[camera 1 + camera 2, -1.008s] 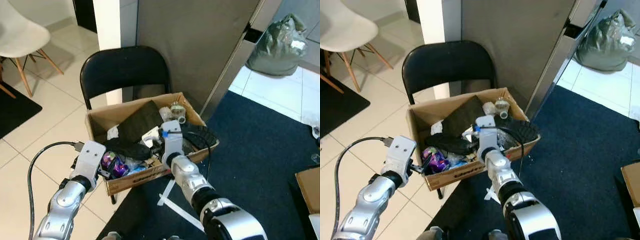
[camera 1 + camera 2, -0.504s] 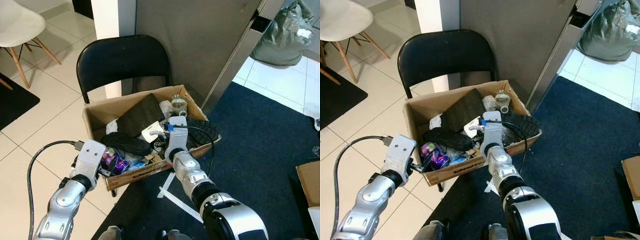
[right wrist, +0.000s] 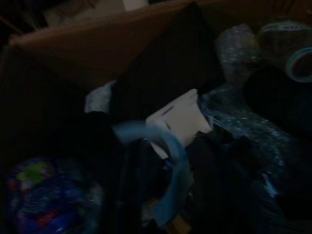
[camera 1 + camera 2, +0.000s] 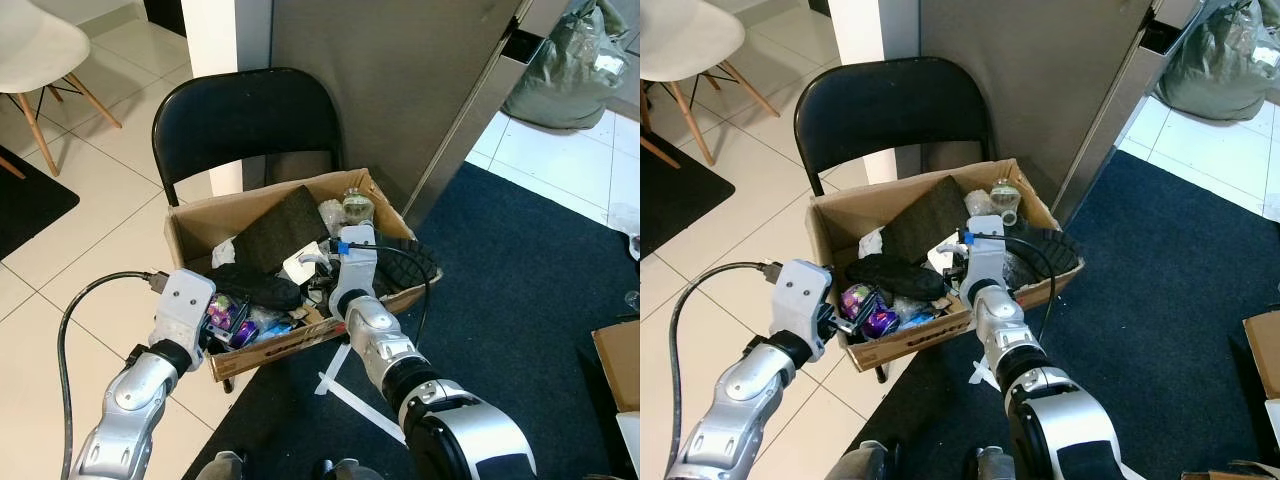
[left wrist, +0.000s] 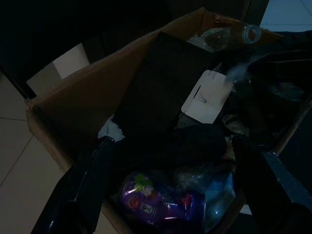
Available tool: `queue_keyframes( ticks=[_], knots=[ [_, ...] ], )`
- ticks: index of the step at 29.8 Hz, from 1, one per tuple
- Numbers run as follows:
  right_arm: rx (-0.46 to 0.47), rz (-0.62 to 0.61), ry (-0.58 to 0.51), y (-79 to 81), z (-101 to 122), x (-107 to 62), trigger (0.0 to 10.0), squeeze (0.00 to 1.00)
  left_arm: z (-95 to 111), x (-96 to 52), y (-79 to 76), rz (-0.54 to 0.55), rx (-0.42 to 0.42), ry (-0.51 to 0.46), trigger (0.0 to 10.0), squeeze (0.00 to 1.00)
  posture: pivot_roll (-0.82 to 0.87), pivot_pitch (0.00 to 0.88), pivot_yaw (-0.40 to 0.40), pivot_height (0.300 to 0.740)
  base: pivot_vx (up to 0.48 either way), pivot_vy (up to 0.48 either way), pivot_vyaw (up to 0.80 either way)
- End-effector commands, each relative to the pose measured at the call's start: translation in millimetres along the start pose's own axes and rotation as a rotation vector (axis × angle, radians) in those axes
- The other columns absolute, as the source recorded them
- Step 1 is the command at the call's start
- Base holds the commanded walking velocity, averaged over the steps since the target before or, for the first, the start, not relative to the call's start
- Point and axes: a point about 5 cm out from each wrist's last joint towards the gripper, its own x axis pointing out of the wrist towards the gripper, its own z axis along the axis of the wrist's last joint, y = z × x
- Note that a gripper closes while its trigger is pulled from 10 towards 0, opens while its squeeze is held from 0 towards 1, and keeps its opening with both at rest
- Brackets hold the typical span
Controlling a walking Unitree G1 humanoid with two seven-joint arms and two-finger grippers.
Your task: Picking trash to rubbish bin
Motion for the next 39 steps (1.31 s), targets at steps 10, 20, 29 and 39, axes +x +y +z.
queue_keyframes(
  ticks=[10,20,29,39],
  knots=[
    [0.234,0.102,-0.02,4.7,6.7,2.9,10.0,0.0,-7.1,9.2,1.2,0.044,-0.024,0.032,10.0,0.0,0.03,0.17,-0.064,0.74,0.0,0.0,0.0],
    [0.153,0.049,-0.139,-25.9,3.8,-13.3,10.0,0.0,7.0,28.3,37.4,0.174,-0.037,-0.008,10.0,0.0,0.01,0.103,-0.036,0.74,0.0,0.0,0.0],
    [0.143,0.017,-0.177,-33.5,3.1,-18.9,10.0,0.0,57.1,59.4,89.9,0.195,0.069,-0.117,10.0,0.0,0.01,0.084,-0.007,0.74,0.0,0.0,0.0],
    [0.153,0.016,-0.198,-31.8,5.6,-19.2,10.0,0.0,82.0,69.5,109.9,0.229,0.107,-0.172,10.0,0.0,0.01,0.083,-0.005,0.74,0.0,0.0,0.0]
  ],
)
